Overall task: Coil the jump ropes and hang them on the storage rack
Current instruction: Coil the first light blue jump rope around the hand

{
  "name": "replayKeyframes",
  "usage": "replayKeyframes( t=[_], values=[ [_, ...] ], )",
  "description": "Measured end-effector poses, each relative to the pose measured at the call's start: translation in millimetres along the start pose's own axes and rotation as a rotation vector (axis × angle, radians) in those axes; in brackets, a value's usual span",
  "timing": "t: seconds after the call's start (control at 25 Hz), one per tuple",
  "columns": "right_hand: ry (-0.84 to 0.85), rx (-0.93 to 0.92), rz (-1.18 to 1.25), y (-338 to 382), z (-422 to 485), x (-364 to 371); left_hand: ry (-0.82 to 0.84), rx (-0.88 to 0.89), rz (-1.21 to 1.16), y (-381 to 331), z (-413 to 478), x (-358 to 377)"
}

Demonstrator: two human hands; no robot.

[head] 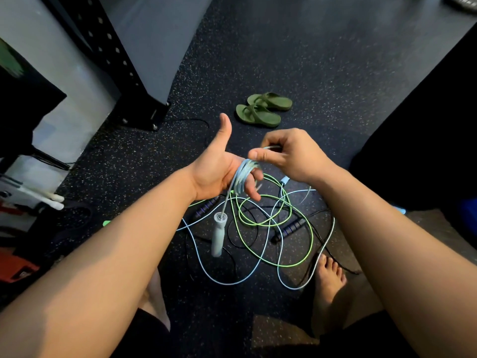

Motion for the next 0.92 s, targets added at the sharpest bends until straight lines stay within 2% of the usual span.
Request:
replayKeyframes(
  t=[0.12,0.24,0.4,0.56,0.8,0.92],
  values=[
    [-0.030,0.017,0.027,-5,0,4,0.078,0.030,-0.145,-7,-5,10],
    [0.002,0.055,0.006,-9,1,14,0.085,0.108,-0.370,-17,-8,5],
    [0.219,0.168,0.053,-21,-2,46,0.073,0.262,-0.690,-36,-14,-11],
    [0.421,0.187,-0.082,-32,-13,72,-0.002,0.474,-0.846,-54,-24,-38],
    [0.537,0.172,-0.092,-20,-21,81,-0.130,0.644,-0.891,-63,-31,-65],
    [0.425,0.052,-0.114,3,-13,65,-0.232,0.642,-0.805,-60,-27,-77]
  ],
)
Point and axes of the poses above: each hand's wrist, its own z-axis towards the middle knuckle, its own x-axis out of the palm, y = z × x, the point moved 10 cm from there along z, towards the middle knuckle, and after that the axes turned 12 degrees about -z, right-handed, at the moved point
